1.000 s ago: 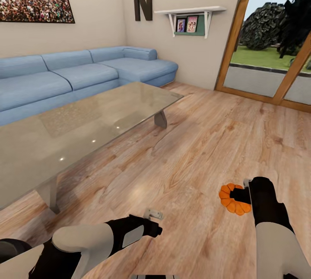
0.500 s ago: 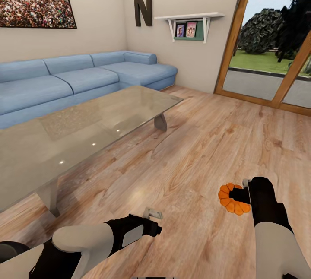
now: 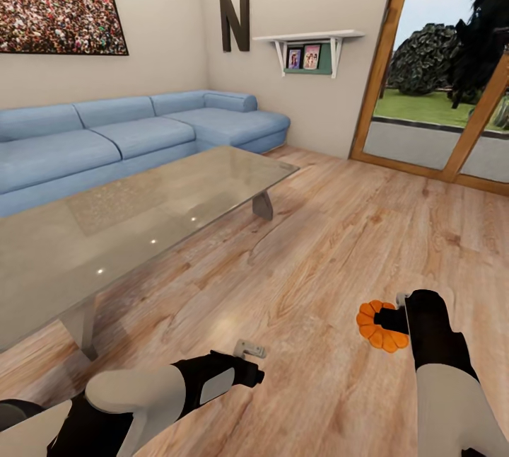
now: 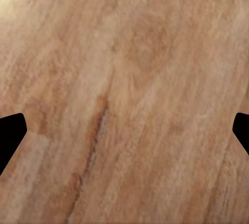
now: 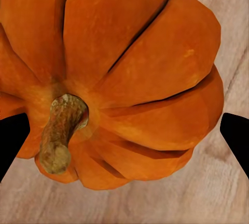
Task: Place each of the two pumpkins and all three candles from the living room inside a cabinet in the living room (use any cabinet), then make sure every cabinet is closed, and position the cauldron so it is next to a table in the living room.
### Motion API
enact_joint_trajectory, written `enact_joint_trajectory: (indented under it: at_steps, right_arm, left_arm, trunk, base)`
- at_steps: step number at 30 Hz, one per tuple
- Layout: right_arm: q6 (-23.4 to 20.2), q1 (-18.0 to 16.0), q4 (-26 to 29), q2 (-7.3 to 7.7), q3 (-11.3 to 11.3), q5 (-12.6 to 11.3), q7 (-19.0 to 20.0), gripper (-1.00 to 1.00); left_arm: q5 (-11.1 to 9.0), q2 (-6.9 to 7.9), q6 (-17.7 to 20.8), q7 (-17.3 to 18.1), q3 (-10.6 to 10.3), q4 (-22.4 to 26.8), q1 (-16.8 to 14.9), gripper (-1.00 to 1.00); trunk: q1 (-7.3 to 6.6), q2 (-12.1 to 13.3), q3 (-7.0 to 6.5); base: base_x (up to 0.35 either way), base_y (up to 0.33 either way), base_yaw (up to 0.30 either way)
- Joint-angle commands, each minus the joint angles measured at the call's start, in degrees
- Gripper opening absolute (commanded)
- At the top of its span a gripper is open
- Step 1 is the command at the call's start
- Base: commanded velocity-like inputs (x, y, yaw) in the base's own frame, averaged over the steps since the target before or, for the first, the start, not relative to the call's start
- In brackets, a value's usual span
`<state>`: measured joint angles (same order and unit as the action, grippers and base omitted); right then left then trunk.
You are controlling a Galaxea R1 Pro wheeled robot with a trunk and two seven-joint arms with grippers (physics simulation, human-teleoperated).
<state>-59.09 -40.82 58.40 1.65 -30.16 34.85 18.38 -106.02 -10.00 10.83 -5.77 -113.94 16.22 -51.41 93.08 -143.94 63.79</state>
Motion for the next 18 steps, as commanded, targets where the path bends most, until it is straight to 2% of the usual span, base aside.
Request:
enact_joint_trajectory:
  at_steps: [1, 9, 18]
  right_arm:
    - [-0.1, 0.0, 0.0, -0.05, -0.1, 0.6, 0.6, -1.00]
    - [-0.1, 0.0, 0.0, -1.45, -0.1, 0.7, 0.2, -1.00]
    - [0.0, 0.0, 0.0, -1.49, -0.1, 0.8, 0.1, -1.00]
  left_arm:
    - [-0.3, 0.00, 0.1, -0.3, -0.2, 0.0, -0.1, 1.00]
    - [-0.3, 0.00, 0.0, -0.3, -0.2, -0.5, -0.1, 1.00]
    - [-0.2, 0.05, 0.0, -0.3, -0.2, -0.6, -0.1, 1.00]
  trunk:
    - [-0.01, 0.0, -0.04]
    - [-0.01, 0.0, -0.79]
    - [-0.01, 0.0, -1.64]
  base:
    - [0.000, 0.000, 0.000]
    - [0.000, 0.000, 0.000]
    - [0.000, 0.000, 0.000]
